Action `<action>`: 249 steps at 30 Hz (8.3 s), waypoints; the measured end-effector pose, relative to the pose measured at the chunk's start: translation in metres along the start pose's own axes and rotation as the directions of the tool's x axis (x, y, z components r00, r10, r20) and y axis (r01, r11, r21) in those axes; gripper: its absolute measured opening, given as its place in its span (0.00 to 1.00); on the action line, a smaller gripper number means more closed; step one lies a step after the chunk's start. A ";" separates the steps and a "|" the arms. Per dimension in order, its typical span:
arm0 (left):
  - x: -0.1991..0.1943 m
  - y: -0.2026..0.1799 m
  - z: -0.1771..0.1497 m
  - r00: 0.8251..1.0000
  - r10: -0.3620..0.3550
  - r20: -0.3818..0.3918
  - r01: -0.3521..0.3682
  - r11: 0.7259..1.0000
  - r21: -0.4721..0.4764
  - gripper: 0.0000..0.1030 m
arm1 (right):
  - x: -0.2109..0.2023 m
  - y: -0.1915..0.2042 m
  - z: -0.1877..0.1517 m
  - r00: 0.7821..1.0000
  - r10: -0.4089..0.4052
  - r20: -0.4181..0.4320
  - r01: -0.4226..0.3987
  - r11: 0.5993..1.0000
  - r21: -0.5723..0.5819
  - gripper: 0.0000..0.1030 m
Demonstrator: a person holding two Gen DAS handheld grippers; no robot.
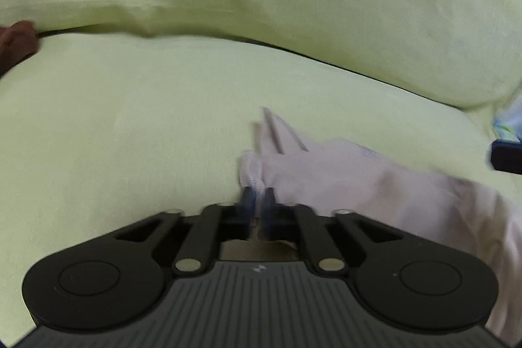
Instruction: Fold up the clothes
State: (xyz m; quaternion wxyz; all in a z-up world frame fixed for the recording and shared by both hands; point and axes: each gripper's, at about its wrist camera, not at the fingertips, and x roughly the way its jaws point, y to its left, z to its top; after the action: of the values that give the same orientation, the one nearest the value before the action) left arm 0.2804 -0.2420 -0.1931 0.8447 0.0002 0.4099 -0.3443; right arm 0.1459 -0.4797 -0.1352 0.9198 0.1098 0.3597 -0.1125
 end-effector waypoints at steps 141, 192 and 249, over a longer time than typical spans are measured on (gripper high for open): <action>-0.196 -0.024 -0.165 0.977 0.176 -0.116 -0.170 0.984 0.060 0.38 | -0.232 -0.056 -0.144 0.963 -0.241 0.123 0.168 0.888 0.428 0.56; -0.158 -0.046 -0.161 0.996 0.020 -0.084 -0.016 0.999 0.050 0.20 | -0.164 -0.042 -0.206 0.996 -0.085 0.000 0.079 0.934 0.348 0.11; 0.143 -0.149 0.056 0.953 0.028 -0.303 0.052 0.967 0.251 0.03 | 0.110 -0.068 0.027 0.999 0.020 -0.048 -0.046 0.768 -0.639 0.14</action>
State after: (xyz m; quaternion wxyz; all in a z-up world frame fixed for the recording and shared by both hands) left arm 0.2933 -0.4549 -0.2123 0.7622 0.1597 0.4869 -0.3955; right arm 0.2224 -0.5663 -0.2002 0.8971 -0.2013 0.3919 0.0347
